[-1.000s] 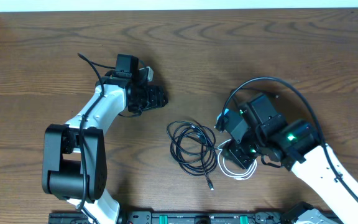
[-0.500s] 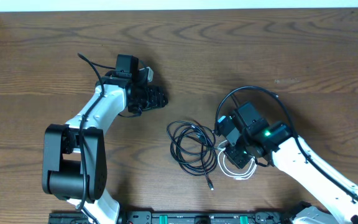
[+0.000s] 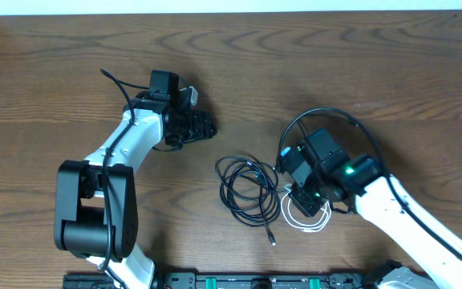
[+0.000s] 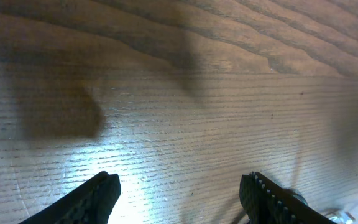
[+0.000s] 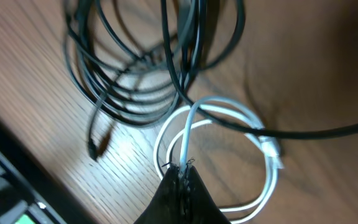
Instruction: Untangle cables
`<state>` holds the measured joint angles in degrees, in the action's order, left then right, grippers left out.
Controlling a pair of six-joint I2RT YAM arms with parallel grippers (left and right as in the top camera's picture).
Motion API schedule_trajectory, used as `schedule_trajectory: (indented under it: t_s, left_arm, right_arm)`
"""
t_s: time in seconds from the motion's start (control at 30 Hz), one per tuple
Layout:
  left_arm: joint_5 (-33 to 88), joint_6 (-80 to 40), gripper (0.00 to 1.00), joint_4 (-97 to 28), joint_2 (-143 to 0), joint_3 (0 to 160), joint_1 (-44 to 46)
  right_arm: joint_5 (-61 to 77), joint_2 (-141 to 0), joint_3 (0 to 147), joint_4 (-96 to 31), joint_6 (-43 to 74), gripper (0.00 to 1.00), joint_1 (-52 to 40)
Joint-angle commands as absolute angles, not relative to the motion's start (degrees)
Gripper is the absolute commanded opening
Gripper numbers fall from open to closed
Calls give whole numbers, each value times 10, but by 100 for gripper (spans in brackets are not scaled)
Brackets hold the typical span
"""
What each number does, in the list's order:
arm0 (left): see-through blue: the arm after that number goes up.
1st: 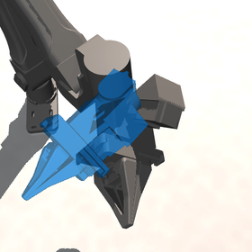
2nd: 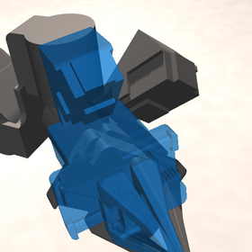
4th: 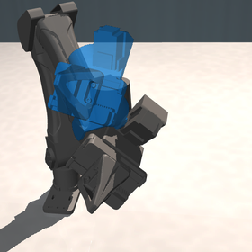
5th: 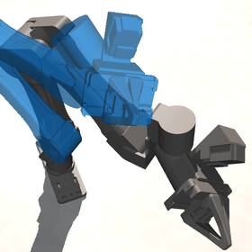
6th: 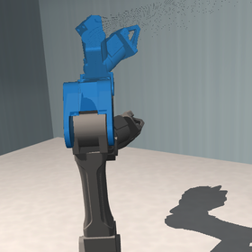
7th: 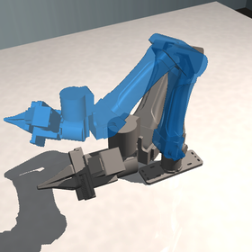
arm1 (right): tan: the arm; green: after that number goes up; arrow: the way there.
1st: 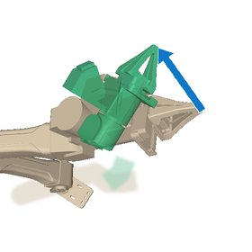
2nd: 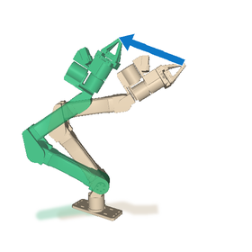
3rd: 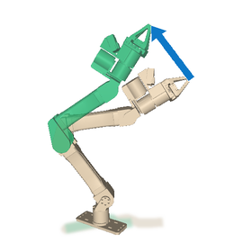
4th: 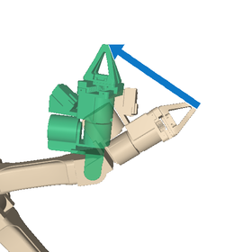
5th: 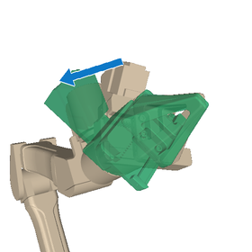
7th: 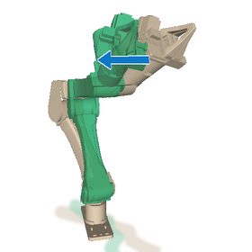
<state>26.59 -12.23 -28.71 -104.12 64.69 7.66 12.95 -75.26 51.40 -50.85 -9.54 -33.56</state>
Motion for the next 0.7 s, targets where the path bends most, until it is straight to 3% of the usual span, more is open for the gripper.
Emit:
schedule_trajectory:
  t_s: [0.0, 0.17, 0.37, 0.67]
  left_arm:
    - [258, -128, 67, -290, -1047, 640, 76]
    - [258, -128, 67, -290, -1047, 640, 76]
    - [258, -128, 67, -290, -1047, 640, 76]
    - [258, -128, 67, -288, -1047, 640, 76]
  right_arm:
    - [157, -710, 543, -513, -104, 1, -334]
    - [220, -673, 543, -554, -190, 1, -334]
    - [213, -658, 543, -602, -201, 1, -334]
    - [153, -618, 543, -476, -209, 1, -334]
